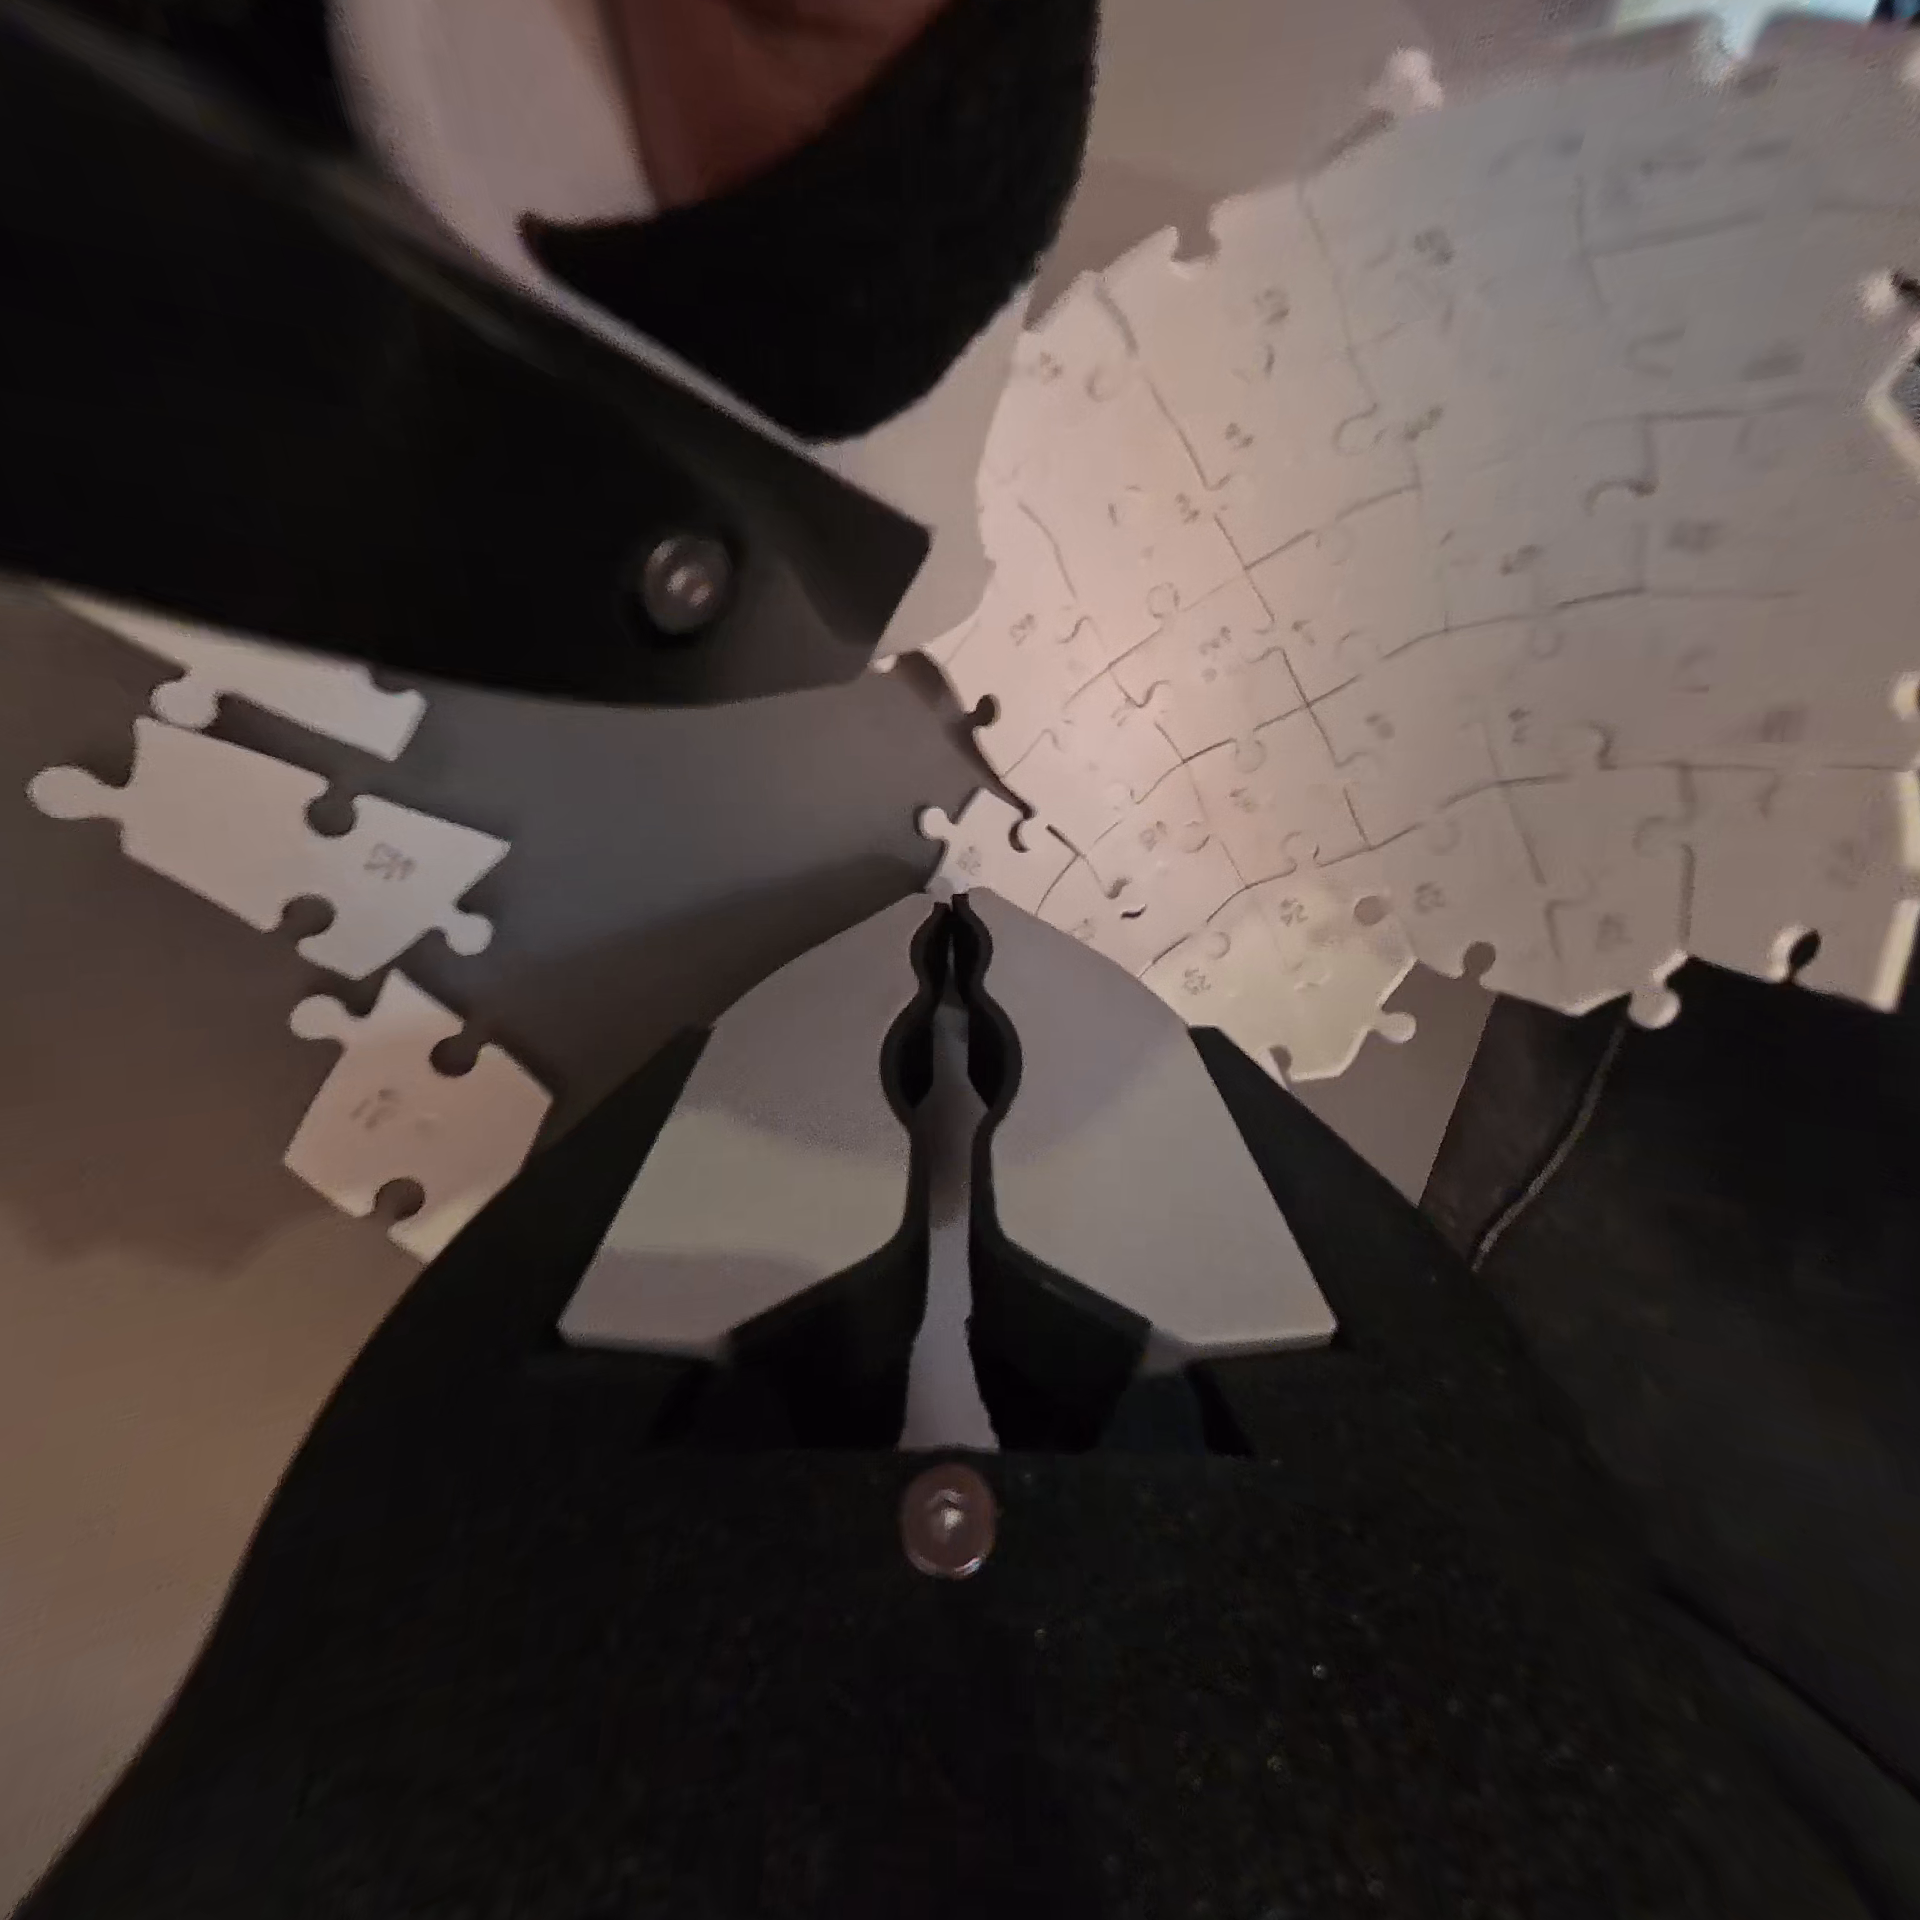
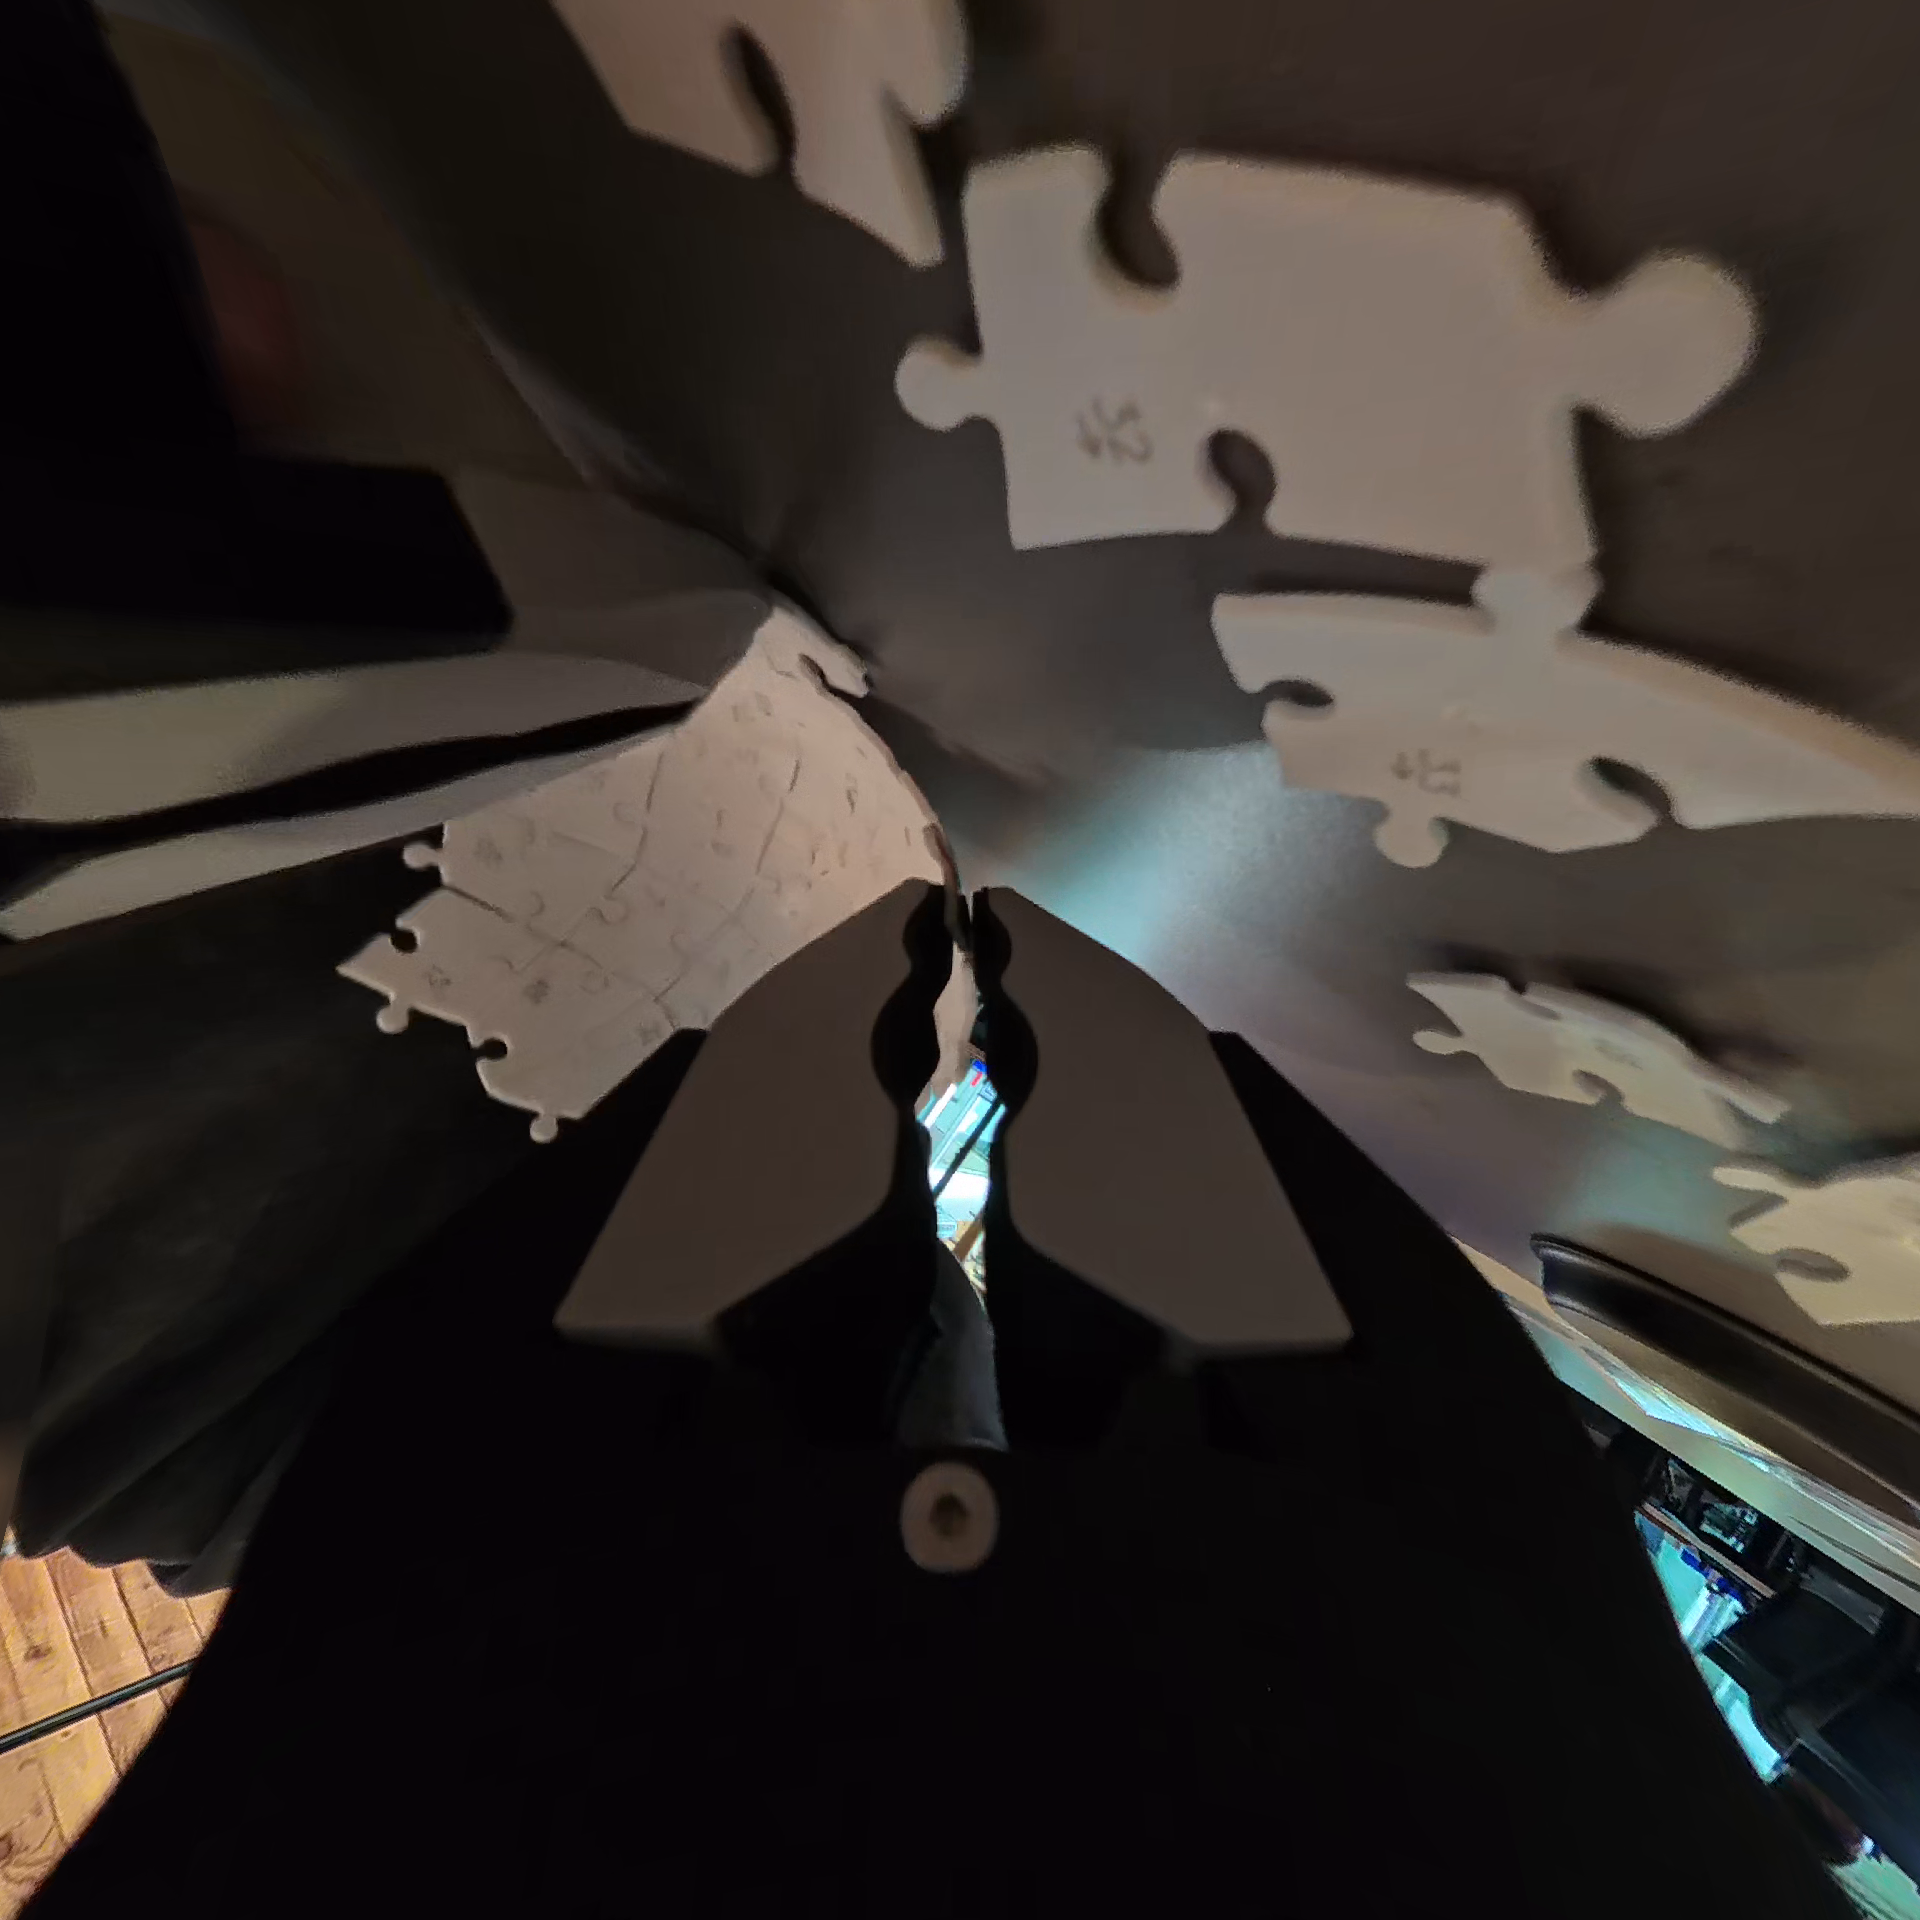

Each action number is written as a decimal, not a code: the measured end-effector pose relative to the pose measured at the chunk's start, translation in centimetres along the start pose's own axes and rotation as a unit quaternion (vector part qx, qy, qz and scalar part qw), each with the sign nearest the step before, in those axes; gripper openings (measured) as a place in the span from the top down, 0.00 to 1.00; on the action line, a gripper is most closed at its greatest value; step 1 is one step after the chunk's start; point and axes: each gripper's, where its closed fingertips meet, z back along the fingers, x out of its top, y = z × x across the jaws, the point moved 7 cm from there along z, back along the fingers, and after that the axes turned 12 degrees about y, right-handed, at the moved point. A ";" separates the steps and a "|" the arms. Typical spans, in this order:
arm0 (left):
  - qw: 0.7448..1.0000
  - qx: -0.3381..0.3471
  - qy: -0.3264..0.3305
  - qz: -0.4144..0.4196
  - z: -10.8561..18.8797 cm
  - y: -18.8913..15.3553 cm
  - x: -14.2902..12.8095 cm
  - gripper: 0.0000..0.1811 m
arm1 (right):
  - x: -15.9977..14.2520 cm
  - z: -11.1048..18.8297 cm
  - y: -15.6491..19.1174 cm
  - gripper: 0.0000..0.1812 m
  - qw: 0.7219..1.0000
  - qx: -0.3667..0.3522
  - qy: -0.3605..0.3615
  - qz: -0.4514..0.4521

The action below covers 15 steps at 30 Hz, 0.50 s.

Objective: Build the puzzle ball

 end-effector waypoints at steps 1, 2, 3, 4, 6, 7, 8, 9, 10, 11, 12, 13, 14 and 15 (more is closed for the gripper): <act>1.000 -0.004 0.000 -0.002 -0.1 -0.1 0.1 1.00 | 0.0 0.0 -0.1 0.98 1.000 -0.005 0.003 0.000; 1.000 -0.006 0.001 -0.005 -0.2 -0.2 0.3 1.00 | 0.1 0.0 -0.3 0.98 1.000 -0.011 0.004 0.000; 1.000 -0.006 0.003 -0.006 -0.2 -0.2 0.4 1.00 | 0.2 -0.1 -0.4 0.98 1.000 -0.013 0.004 -0.001; 1.000 -0.005 0.004 -0.008 -0.2 -0.3 0.4 1.00 | 0.3 -0.1 -0.5 0.98 1.000 -0.012 0.004 -0.002; 1.000 -0.002 0.003 -0.009 -0.2 -0.3 0.5 1.00 | 0.3 -0.3 -0.6 0.98 1.000 -0.007 0.002 0.000; 1.000 0.000 0.003 -0.011 -0.3 -0.3 0.6 1.00 | 0.3 -0.3 -0.7 0.98 1.000 -0.007 0.000 0.001; 1.000 0.003 0.002 -0.014 -0.2 -0.4 0.6 1.00 | 0.2 -0.3 -0.7 0.98 1.000 -0.006 -0.001 0.002; 1.000 0.005 -0.002 -0.018 -0.2 -0.5 0.8 1.00 | 0.2 -0.4 -0.7 0.98 1.000 -0.005 -0.001 0.002; 1.000 0.002 -0.007 -0.024 0.0 -0.7 1.0 1.00 | 0.2 -0.4 -0.6 0.98 1.000 -0.005 -0.001 0.004; 0.999 -0.004 -0.012 -0.032 0.1 -1.1 1.3 1.00 | 0.1 -0.4 -0.6 0.98 1.000 -0.004 -0.001 0.004; 0.999 -0.008 -0.011 -0.040 0.2 -1.5 1.6 1.00 | 0.2 -0.4 -0.6 0.98 1.000 -0.004 -0.001 0.005; 0.999 -0.006 -0.002 -0.048 0.1 -1.8 1.8 1.00 | 0.2 -0.4 -0.6 0.98 1.000 -0.005 -0.002 0.006; 0.998 0.004 0.014 -0.055 -0.2 -1.9 1.9 1.00 | 0.2 -0.4 -0.6 0.98 1.000 -0.006 -0.002 0.006; 0.997 0.017 0.031 -0.061 -0.5 -1.9 2.0 1.00 | 0.3 -0.4 -0.6 0.98 1.000 -0.007 -0.001 0.006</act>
